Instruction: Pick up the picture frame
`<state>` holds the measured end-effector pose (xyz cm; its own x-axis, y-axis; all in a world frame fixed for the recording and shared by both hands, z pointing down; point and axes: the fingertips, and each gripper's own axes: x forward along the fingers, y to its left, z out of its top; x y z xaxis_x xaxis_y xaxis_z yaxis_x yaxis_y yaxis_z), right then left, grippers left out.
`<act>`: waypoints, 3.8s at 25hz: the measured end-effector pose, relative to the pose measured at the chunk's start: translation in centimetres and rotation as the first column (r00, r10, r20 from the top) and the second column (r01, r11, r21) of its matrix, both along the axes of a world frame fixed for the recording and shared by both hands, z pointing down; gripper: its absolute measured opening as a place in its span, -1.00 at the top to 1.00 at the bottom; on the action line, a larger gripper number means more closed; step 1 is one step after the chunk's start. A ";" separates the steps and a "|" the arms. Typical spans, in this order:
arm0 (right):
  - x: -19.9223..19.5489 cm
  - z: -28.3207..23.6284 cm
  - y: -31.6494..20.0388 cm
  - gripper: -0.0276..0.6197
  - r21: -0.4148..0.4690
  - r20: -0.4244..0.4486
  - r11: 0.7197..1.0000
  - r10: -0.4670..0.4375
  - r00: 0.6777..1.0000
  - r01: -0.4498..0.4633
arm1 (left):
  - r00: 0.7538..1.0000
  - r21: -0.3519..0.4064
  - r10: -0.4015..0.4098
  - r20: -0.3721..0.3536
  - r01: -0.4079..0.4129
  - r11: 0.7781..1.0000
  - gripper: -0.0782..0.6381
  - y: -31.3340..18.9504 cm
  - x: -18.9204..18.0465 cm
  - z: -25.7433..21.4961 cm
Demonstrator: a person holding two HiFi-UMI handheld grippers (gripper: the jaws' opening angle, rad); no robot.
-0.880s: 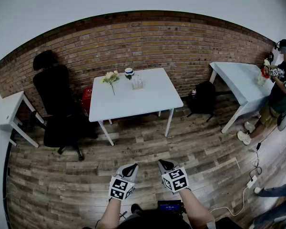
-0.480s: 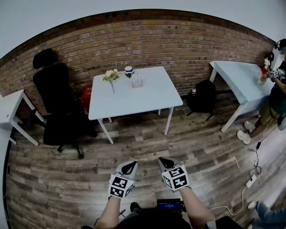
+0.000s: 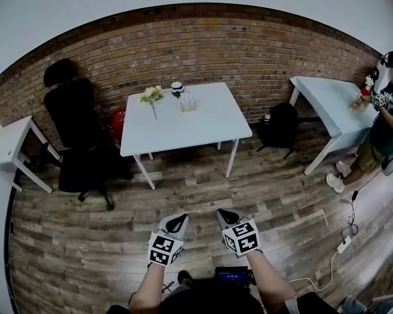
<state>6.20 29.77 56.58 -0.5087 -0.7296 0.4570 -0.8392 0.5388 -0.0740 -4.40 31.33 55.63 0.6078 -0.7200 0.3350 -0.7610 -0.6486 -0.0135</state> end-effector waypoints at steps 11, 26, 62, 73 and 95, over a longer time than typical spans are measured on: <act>1.0 0.6 -0.1 0.89 -0.019 0.008 1.000 -0.005 1.000 0.005 | 1.000 -0.018 0.003 0.029 -0.002 1.000 0.75 -0.1 1.1 1.0; 7.0 1.8 -2.0 0.89 -0.043 0.018 0.999 -0.032 0.999 0.033 | 0.998 -0.036 -0.036 0.048 0.038 0.999 0.75 -1.7 6.6 2.0; 0.1 2.7 -19.7 0.89 -0.086 -0.001 0.995 0.056 0.998 -0.056 | 0.999 -0.081 0.025 0.035 -0.022 0.996 0.75 -19.9 -1.7 3.4; -1.8 3.8 -23.2 0.89 -0.106 -0.025 0.990 0.094 0.995 -0.096 | 0.999 -0.119 0.044 0.009 -0.043 0.992 0.75 -23.5 -3.7 4.9; 0.7 4.2 -38.8 0.89 -0.134 0.013 0.990 -0.051 0.999 0.052 | 0.995 -0.133 -0.076 0.067 0.084 0.987 0.75 -37.5 0.3 4.9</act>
